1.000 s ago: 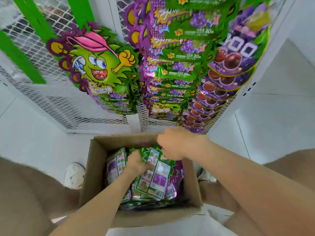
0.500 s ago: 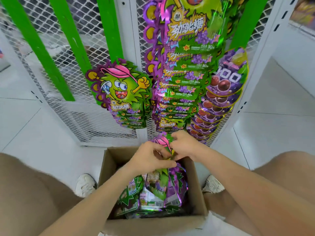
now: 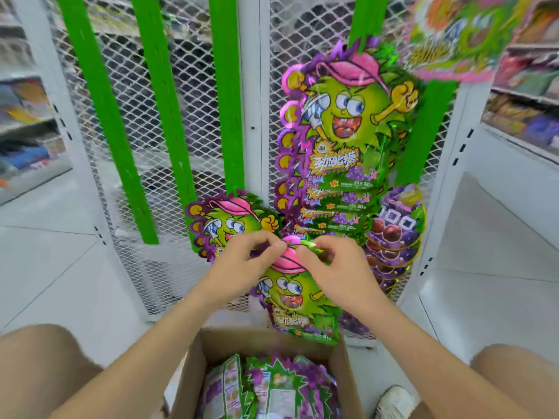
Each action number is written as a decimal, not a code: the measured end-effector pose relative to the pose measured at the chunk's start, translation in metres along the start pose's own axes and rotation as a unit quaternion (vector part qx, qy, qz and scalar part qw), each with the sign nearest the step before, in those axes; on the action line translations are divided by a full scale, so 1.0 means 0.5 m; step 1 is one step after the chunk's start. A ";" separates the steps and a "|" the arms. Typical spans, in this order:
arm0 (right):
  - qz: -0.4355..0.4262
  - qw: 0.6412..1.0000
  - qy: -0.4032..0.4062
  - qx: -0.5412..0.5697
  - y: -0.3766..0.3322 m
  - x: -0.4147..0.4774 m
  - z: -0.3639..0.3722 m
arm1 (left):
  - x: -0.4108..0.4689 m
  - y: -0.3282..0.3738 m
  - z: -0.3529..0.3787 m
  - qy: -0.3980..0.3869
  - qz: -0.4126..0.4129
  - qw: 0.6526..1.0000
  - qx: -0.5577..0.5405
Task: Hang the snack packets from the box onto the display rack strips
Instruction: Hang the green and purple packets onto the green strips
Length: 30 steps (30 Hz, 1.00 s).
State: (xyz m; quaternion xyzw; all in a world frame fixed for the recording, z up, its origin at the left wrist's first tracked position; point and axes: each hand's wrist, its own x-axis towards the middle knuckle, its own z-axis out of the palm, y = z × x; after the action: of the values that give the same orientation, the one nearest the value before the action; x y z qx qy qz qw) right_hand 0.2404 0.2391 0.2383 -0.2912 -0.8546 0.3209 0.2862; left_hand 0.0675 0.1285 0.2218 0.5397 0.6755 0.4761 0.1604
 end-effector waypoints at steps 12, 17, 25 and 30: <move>-0.136 0.940 0.238 -0.204 -0.225 0.242 -0.320 | 0.287 0.395 -0.142 0.138 0.141 0.977 0.076; -0.091 0.882 0.366 -0.282 -0.260 0.327 -0.379 | 0.391 0.468 -0.136 0.148 0.110 0.983 -0.004; -0.140 0.909 0.367 -0.139 -0.258 0.391 -0.408 | 0.447 0.529 -0.136 0.146 -0.024 0.977 -0.153; -0.150 0.911 0.371 -0.097 -0.259 0.387 -0.404 | 0.481 0.515 -0.135 0.111 -0.056 0.968 -0.219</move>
State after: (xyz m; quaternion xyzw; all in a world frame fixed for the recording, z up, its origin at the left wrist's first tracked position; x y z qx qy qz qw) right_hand 0.2071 0.3672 0.5167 -0.2840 -0.7476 0.0586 0.5974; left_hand 0.0784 0.2999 0.5367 0.3963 0.5974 0.6597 0.2255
